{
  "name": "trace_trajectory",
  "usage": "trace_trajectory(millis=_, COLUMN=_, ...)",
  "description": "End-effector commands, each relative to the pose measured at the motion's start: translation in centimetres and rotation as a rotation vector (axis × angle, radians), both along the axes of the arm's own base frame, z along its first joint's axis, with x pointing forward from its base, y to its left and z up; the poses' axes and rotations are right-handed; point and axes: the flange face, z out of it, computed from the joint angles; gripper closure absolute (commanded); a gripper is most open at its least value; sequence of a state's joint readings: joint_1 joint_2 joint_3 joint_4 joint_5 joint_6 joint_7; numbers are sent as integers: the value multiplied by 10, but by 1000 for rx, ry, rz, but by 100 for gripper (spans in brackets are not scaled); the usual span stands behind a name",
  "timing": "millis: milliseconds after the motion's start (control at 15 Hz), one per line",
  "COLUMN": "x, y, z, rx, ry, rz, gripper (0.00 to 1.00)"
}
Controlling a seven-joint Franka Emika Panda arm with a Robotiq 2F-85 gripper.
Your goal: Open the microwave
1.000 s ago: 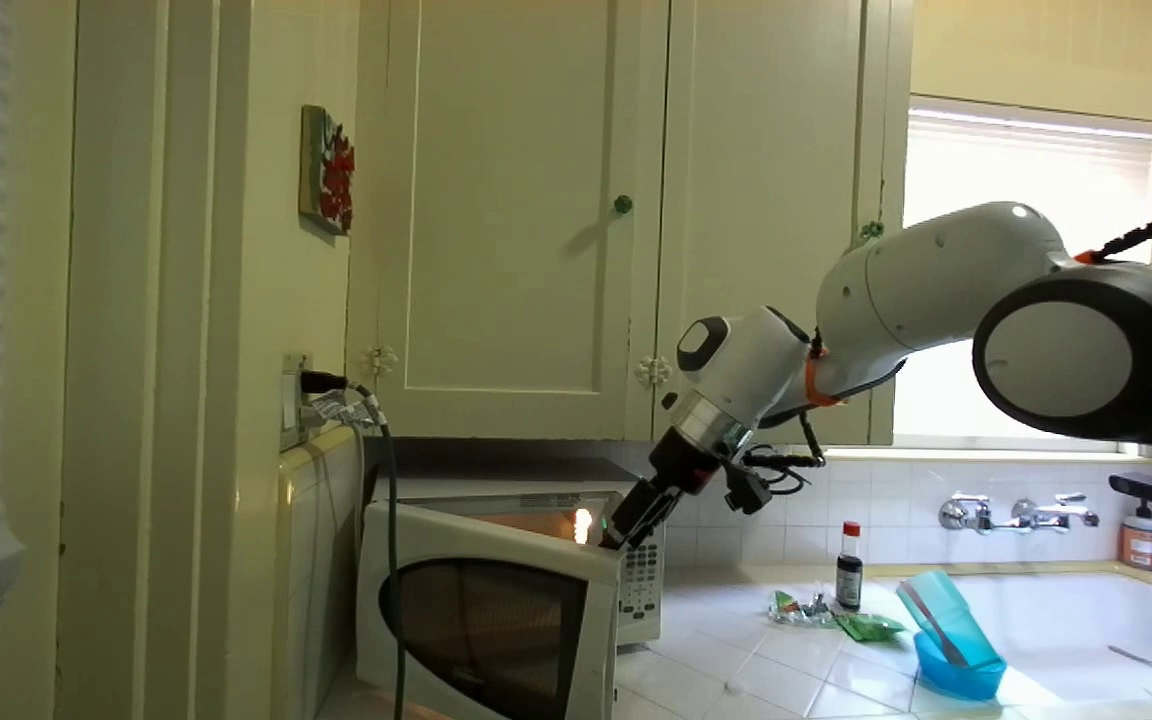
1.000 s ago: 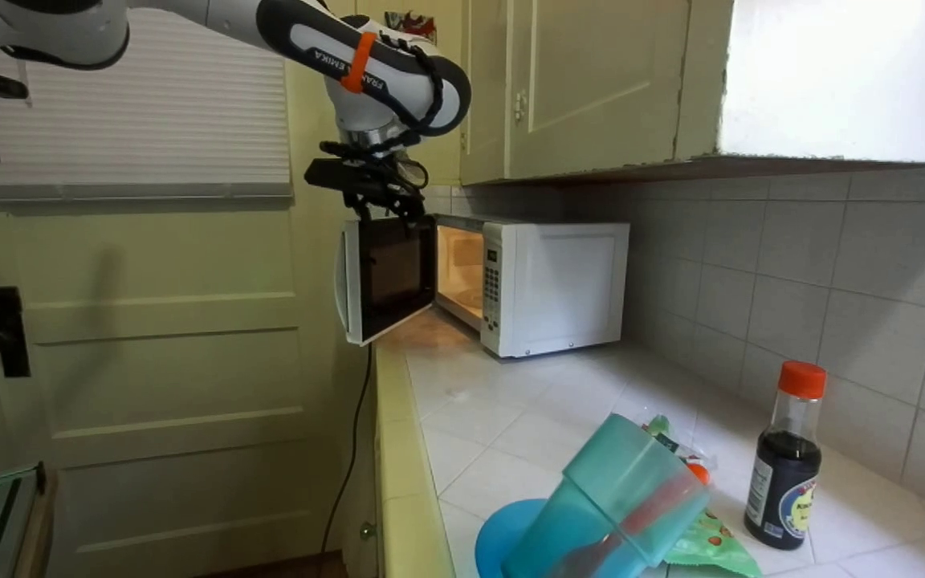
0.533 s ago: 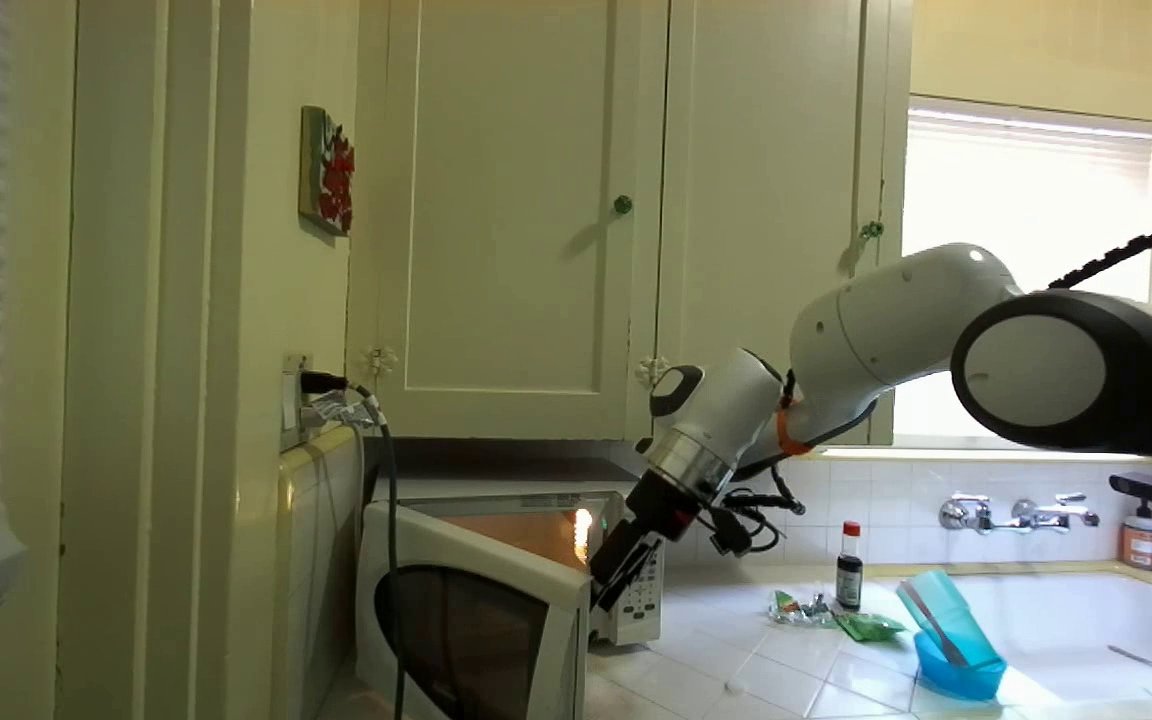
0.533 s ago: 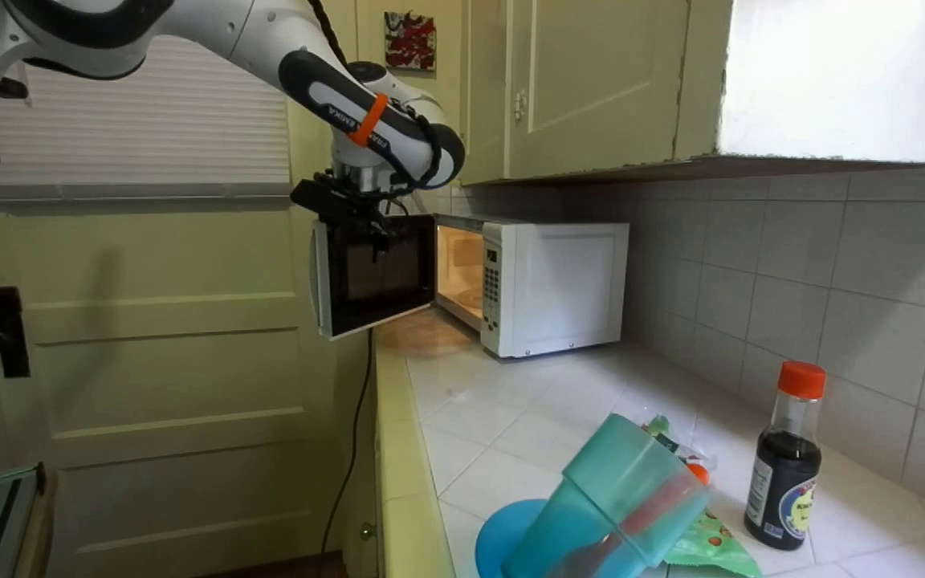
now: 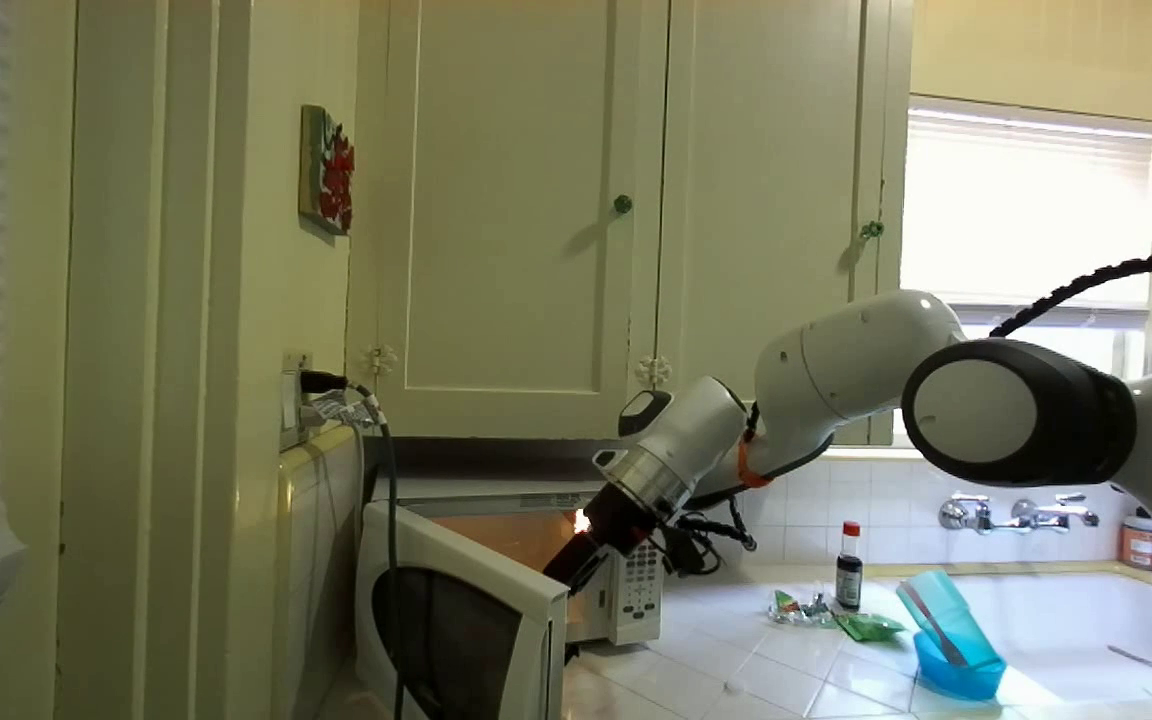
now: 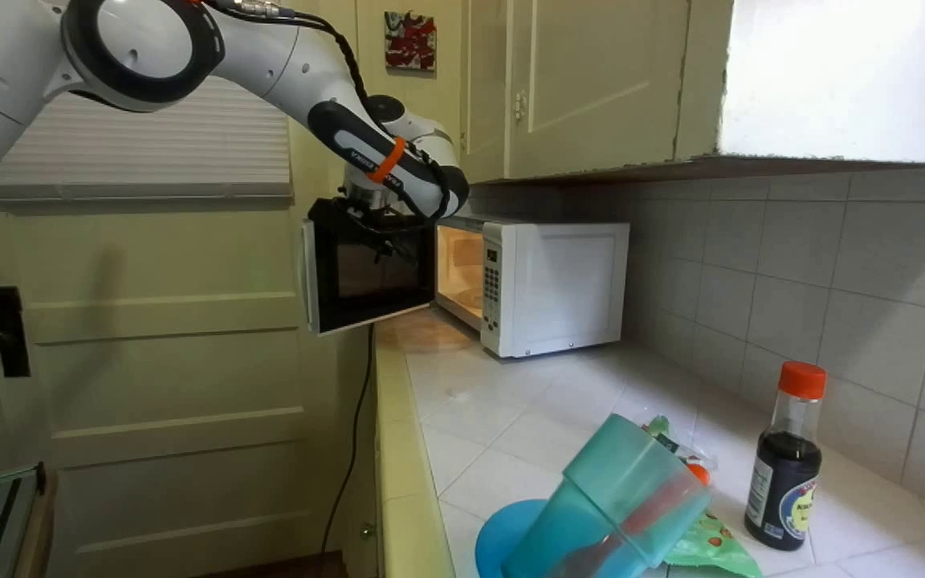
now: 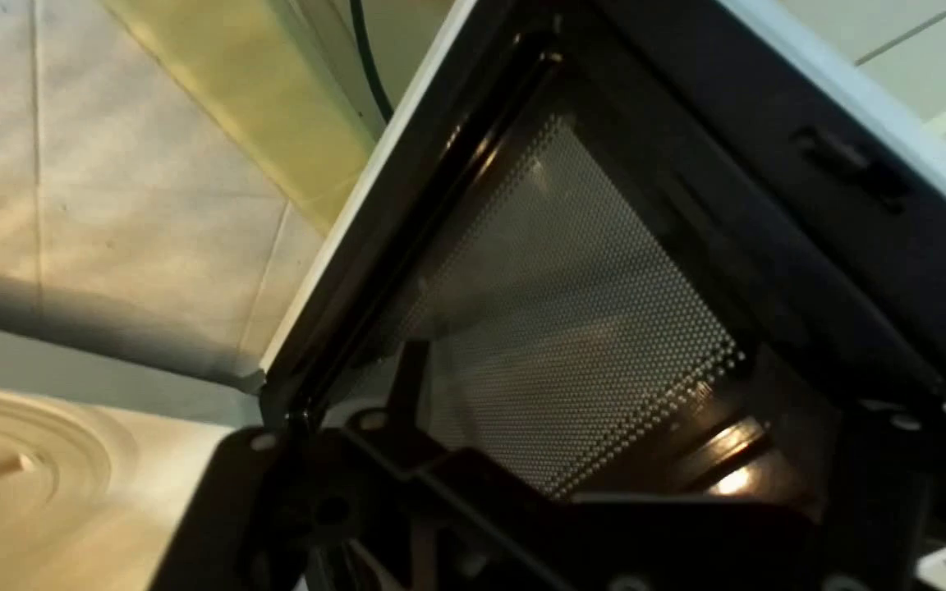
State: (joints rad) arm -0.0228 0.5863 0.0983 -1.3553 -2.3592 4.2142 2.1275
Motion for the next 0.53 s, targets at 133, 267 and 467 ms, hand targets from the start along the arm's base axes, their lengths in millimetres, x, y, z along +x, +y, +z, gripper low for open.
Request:
trace_trajectory(millis=133, x=2, y=-28, z=23, rx=11, ry=1, rz=-47, gripper=0)
trace_trajectory(millis=267, x=-5, y=-55, z=37, rx=-60, ry=5, rz=-148, gripper=0)
trace_trajectory(millis=467, x=-18, y=-93, z=48, rx=-181, ry=17, rz=-252, gripper=0)
